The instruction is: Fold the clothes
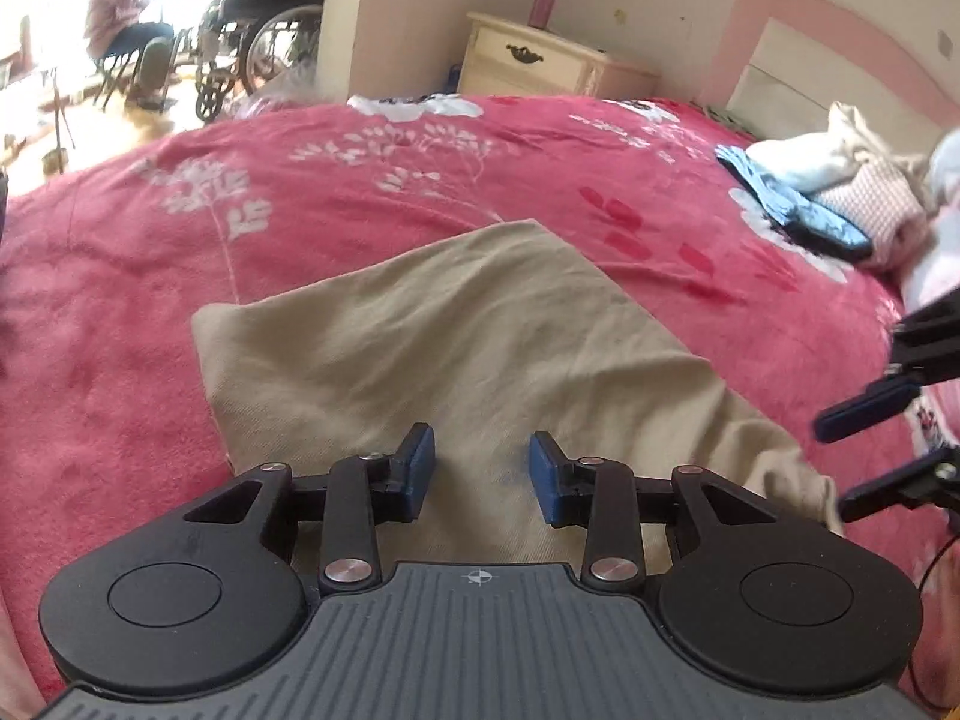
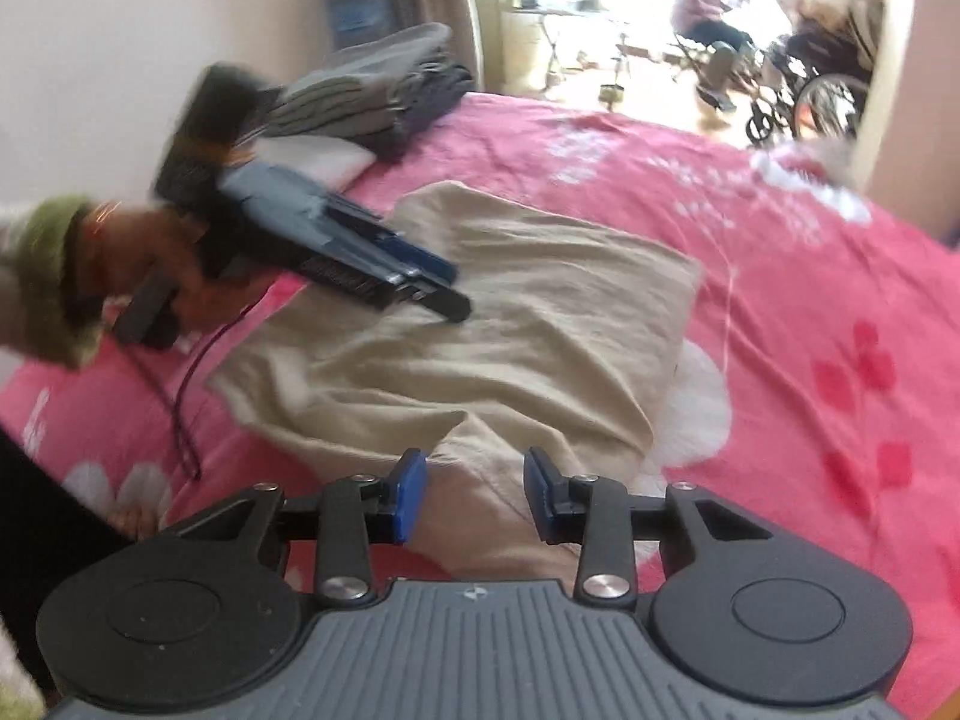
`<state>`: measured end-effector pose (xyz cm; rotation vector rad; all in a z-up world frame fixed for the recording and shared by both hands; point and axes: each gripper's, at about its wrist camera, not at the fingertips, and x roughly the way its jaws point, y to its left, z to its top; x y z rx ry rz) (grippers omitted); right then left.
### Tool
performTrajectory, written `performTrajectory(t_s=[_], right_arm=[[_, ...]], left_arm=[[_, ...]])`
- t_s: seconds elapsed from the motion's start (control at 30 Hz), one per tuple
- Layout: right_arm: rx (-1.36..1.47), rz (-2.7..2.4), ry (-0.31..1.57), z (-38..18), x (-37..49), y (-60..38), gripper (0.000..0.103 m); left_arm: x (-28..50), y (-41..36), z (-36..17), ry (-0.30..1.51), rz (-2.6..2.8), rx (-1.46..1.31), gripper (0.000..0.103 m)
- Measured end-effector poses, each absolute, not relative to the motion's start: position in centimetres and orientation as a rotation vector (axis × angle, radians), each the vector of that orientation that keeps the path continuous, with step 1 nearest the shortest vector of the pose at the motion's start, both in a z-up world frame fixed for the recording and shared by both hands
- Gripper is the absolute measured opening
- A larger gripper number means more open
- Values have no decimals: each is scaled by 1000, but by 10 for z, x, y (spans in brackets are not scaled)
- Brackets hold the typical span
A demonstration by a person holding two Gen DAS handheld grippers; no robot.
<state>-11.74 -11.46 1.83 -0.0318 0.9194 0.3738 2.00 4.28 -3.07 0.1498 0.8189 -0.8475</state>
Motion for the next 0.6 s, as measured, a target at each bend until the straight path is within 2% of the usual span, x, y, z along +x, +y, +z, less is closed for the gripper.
performTrajectory(t_s=[0.07, 0.1, 0.13, 0.4, 0.47, 0.6], right_arm=[[-4, 393, 946, 4, -109, -117, 28], [25, 397, 968, -4, -105, -121, 13], [84, 378, 983, -11, -100, -127, 10], [670, 254, 1052, -44, -90, -193, 7], [684, 220, 1043, -38, -92, -201, 7], [498, 186, 982, -17, -95, -204, 7]], left_arm=[[19, 43, -31, 812, -852, 156, 35], [19, 43, -31, 810, -854, 157, 35], [18, 44, -31, 804, -857, 163, 35], [12, 48, -21, 777, -862, 193, 35], [7, 55, -11, 760, -865, 193, 35], [-10, 68, 3, 762, -938, 226, 35]])
